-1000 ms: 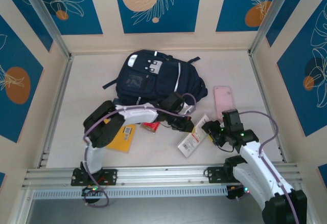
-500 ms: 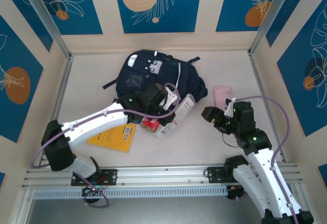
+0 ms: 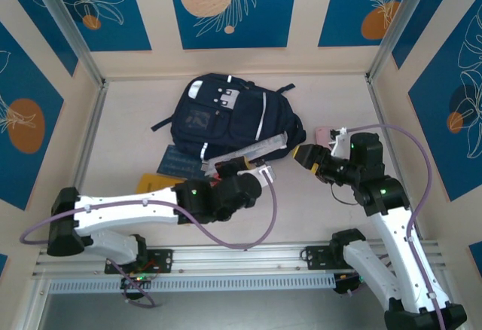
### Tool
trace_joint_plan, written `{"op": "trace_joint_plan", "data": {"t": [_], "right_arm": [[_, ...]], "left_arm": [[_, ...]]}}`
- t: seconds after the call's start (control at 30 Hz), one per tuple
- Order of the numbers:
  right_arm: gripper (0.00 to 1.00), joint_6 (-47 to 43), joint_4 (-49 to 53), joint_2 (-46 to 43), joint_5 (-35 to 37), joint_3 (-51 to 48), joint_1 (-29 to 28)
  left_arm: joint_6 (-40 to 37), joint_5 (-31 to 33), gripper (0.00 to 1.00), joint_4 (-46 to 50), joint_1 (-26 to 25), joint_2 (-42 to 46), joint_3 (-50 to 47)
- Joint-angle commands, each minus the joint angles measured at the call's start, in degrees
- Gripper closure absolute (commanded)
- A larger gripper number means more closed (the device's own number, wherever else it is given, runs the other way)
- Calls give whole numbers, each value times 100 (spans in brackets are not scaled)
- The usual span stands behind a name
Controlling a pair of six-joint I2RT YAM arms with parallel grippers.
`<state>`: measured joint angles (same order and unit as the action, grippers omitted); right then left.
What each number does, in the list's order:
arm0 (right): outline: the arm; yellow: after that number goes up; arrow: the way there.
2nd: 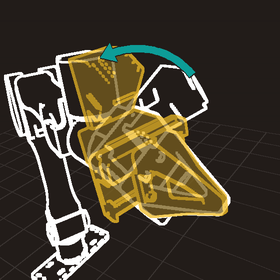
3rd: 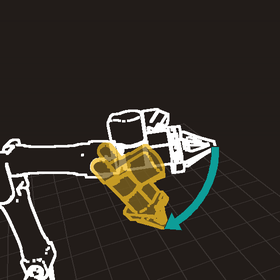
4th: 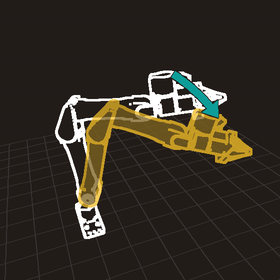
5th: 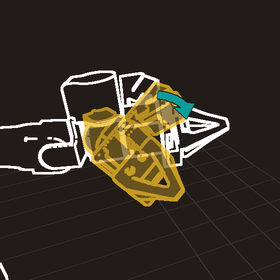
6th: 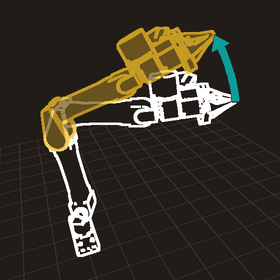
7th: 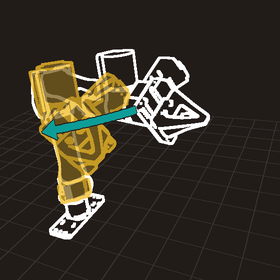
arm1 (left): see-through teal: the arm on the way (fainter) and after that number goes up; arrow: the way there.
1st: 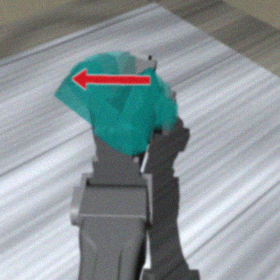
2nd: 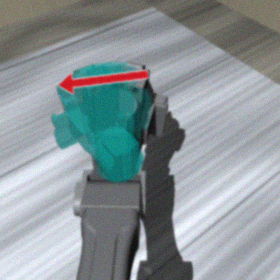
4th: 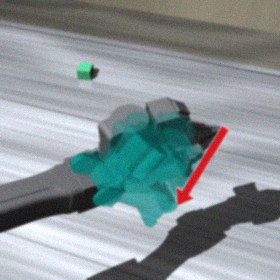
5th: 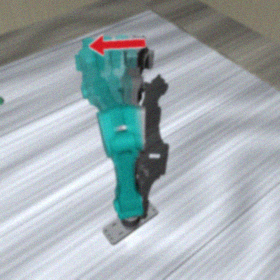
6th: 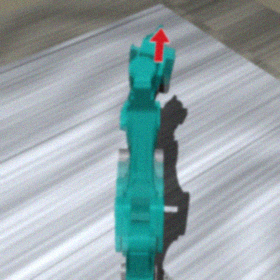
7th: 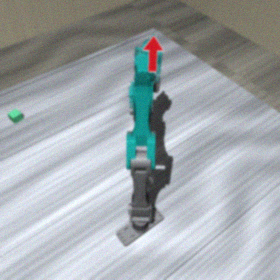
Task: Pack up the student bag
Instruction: Turn over the loose stationery, then pass the loose stationery.
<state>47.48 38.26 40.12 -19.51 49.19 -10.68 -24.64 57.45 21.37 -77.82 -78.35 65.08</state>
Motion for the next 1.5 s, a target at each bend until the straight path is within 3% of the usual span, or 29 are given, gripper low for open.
{"op": "trace_joint_plan", "data": {"t": [0.0,0.1,0.2,0.3,0.43,0.63,1.07,1.33,1.47], "right_arm": [[32,-101,426,-76,-255,213,86],[32,-169,649,-193,-180,238,226],[32,73,483,-241,-579,140,352],[32,746,-167,-143,-1429,-87,439],[31,1395,-723,6,-1958,-179,454],[31,2566,-2215,340,-2921,-663,429],[33,3325,-3250,824,-2653,-942,-344],[46,3485,-3620,1065,-2358,-1072,-945],[59,3571,-3812,1121,-2288,-1197,-1075]], "left_arm": [[-635,1220,100,-362,-13,163,-66],[-533,1277,100,-291,-20,377,-144],[-555,1226,100,-116,-154,500,-169],[-877,1096,100,-101,-370,558,-291],[-1433,1278,100,-253,-523,450,-530],[-1521,1384,100,-256,-768,418,-493],[-1799,1581,100,-258,-1276,181,-322],[-1907,1690,100,-262,-1454,79,-282],[-2003,1707,100,-328,-1491,50,-303]]}}
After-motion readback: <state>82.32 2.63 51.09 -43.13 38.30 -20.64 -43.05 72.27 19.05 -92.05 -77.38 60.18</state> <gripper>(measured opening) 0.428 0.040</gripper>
